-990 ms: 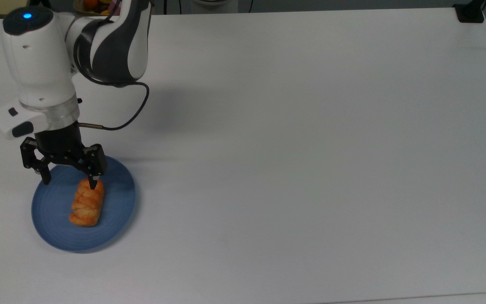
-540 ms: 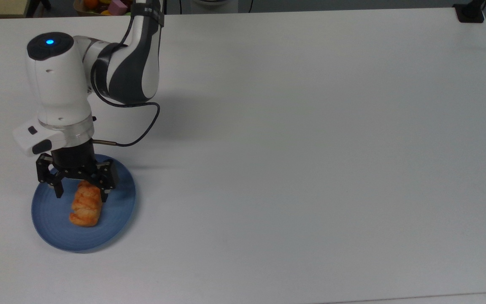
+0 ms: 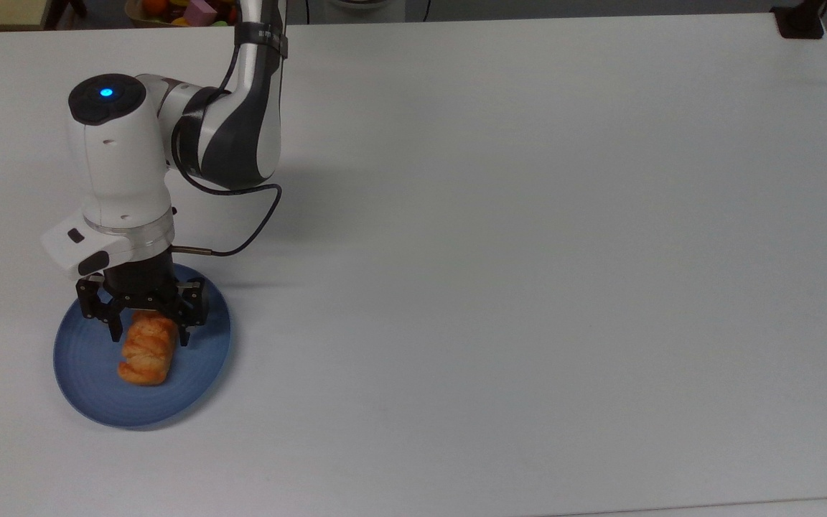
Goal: Put the bread on the table
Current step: 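Close the gripper on the bread roll, then lift the bread roll off the plate and carry it across the table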
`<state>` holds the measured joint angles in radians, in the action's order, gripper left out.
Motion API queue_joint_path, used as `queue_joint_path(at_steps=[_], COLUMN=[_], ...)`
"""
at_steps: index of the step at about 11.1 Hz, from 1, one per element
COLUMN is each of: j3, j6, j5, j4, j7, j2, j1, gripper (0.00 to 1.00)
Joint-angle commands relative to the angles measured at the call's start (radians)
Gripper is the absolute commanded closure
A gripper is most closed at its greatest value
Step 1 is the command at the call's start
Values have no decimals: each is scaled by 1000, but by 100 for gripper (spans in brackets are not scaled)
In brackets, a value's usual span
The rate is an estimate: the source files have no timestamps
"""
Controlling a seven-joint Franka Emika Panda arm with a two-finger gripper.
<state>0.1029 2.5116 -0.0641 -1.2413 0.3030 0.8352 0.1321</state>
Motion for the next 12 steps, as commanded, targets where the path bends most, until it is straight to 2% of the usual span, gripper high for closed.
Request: queue_joint_path(at_steps=[1, 5, 9, 12], j3=[6, 6, 6, 5], j6=[24, 13, -37, -276], j5=[35, 26, 21, 20], j4=[-44, -50, -206, -243], j7=[-13, -16, -44, -90], j2=[-15, -59, -290, -462], j1=[-9, -15, -48, -98], gripper=[60, 62, 62, 61])
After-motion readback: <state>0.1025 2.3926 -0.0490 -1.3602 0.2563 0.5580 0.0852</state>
